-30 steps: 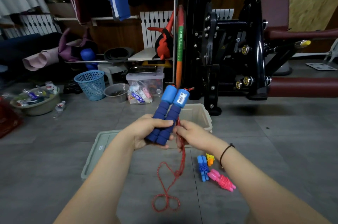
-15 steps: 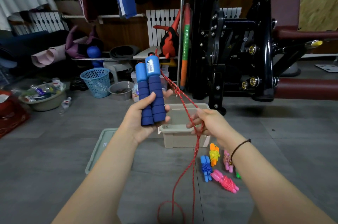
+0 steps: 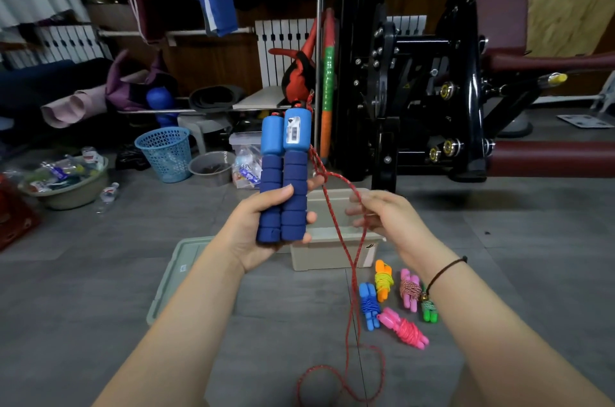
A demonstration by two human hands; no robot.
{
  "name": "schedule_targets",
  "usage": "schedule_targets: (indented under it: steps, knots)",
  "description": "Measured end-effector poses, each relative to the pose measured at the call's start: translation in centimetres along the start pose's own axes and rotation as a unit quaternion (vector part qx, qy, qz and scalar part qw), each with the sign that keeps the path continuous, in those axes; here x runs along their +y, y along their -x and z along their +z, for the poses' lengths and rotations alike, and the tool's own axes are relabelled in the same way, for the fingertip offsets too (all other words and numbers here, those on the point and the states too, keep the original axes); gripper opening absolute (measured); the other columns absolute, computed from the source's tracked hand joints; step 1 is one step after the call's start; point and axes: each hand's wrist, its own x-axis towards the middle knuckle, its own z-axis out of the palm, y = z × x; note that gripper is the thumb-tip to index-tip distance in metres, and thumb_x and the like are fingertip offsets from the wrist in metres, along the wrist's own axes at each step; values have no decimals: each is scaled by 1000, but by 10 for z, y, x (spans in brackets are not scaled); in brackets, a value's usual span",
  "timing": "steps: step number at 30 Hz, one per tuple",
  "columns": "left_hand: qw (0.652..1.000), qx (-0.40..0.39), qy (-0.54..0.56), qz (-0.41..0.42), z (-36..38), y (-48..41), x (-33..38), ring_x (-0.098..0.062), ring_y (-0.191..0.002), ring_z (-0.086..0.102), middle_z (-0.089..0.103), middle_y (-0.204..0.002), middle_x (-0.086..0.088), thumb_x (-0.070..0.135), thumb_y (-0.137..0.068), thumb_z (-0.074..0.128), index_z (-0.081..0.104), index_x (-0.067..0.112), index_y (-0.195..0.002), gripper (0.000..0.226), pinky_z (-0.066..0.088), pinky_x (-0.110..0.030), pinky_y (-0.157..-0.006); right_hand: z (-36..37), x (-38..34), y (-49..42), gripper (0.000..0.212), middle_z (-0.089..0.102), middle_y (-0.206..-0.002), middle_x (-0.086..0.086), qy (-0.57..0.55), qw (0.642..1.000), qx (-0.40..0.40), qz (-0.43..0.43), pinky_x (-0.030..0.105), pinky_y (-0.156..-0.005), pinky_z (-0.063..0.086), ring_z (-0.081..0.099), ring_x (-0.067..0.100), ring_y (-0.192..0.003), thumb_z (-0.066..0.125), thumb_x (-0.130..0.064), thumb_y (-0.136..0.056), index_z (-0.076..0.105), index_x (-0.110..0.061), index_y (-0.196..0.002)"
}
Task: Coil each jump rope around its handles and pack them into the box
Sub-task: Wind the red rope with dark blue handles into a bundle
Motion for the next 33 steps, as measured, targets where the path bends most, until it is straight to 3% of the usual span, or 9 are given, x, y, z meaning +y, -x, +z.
schedule_targets:
  steps: [3,6,10,11,16,21,25,29,33]
  knots:
    - [1000,-17,-7,-9,-2,-2,1,-21,-71,64,65,-122,-8,30,-64,78,73,14,-102,42,53,-34,-56,0,-7,7,22,70,-91,6,-46,998,-13,-31,33,-72,54,59,17,-66,50,-20,-96,65,-17,-111]
    - [999,3,-15,-41,2,0,3,-22,-64,63,69,-97,-13,30,-75,67,63,9,-111,42,53,-32,-51,5,-9,12,29,64,-92,1,4,997,-43,-61,26,-56,48,47,11,-58,53,-29,-94,57,-32,-123]
    - [995,8,-28,-97,7,6,5,-27,-55,63,69,-83,-18,26,-81,52,57,6,-115,40,51,-31,-42,14,-8,16,43,56,-124,-15,56,983,-119,-126,29,-84,51,58,9,-97,57,-35,-92,43,-51,-129]
    - [993,-2,-41,-110,7,6,4,-28,-57,64,69,-86,-19,25,-80,55,57,6,-115,40,52,-32,-43,19,-8,17,41,56,-125,-17,53,981,-118,-142,26,-87,50,59,7,-100,57,-29,-93,45,-48,-127]
    - [986,-45,-96,-128,0,6,0,-32,-76,68,68,-105,-22,19,-81,58,54,15,-124,44,57,-41,-58,31,-8,16,24,61,-93,-1,4,994,-28,-102,22,-61,40,51,5,-66,58,-17,-92,48,-24,-113]
    - [975,-55,-170,-131,-15,8,4,-35,-84,66,66,-113,-22,9,-78,61,52,17,-129,52,56,-45,-67,27,-9,11,8,62,-85,-6,76,992,-20,-104,16,-66,41,54,2,-73,52,-19,-96,58,-22,-100]
    - [967,-27,-233,-104,-39,14,16,-31,-86,67,68,-108,-19,18,-65,79,60,10,-118,57,56,-38,-73,15,-11,4,19,57,-76,-6,60,991,22,-114,30,-77,45,56,10,-77,46,-24,-98,63,-24,-88]
    - [924,4,-364,-118,-62,21,21,-23,-94,62,68,-108,-14,33,-54,84,63,11,-115,68,45,-35,-87,8,-16,8,23,57,-68,1,-53,991,-48,-115,25,-64,48,55,17,-69,44,-19,-99,65,-15,-91]
    - [874,78,-470,-99,-68,22,23,-16,-74,61,69,-91,-12,39,-59,80,67,21,-104,50,42,-29,-69,12,-21,15,25,58,-58,2,-81,987,-124,-67,22,-43,43,43,12,-43,46,-22,-98,69,-14,-95]
